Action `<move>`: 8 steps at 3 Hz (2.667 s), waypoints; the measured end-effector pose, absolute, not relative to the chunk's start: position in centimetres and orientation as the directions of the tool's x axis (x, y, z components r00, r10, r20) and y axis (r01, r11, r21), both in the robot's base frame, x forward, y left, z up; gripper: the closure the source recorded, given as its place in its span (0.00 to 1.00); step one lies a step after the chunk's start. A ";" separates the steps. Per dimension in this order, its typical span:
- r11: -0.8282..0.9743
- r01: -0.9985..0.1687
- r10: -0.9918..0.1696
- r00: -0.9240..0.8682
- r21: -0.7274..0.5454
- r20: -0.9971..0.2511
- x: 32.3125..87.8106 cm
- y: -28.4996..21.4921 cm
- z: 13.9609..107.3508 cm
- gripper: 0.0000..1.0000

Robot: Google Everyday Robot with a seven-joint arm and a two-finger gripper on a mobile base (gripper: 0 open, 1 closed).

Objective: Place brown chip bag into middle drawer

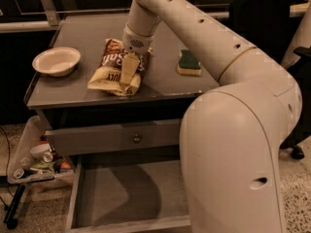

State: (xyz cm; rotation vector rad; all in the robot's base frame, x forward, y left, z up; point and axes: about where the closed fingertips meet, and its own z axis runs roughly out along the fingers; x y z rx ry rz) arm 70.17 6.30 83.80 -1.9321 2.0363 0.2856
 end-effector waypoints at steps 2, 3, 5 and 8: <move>0.066 -0.995 -0.931 -0.035 -0.073 -0.362 70.2 6.3 84.3 1.00; 0.096 -0.990 -0.923 -0.050 -0.104 -0.382 68.9 5.5 86.7 1.00; 0.144 -0.979 -0.924 -0.082 -0.143 -0.373 62.8 3.2 90.1 1.00; 0.252 -0.967 -0.900 -0.221 -0.035 -0.377 52.6 1.7 90.6 1.00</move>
Offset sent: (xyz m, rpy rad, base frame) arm -0.0121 -0.0110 0.0297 0.0236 -0.0260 -0.0265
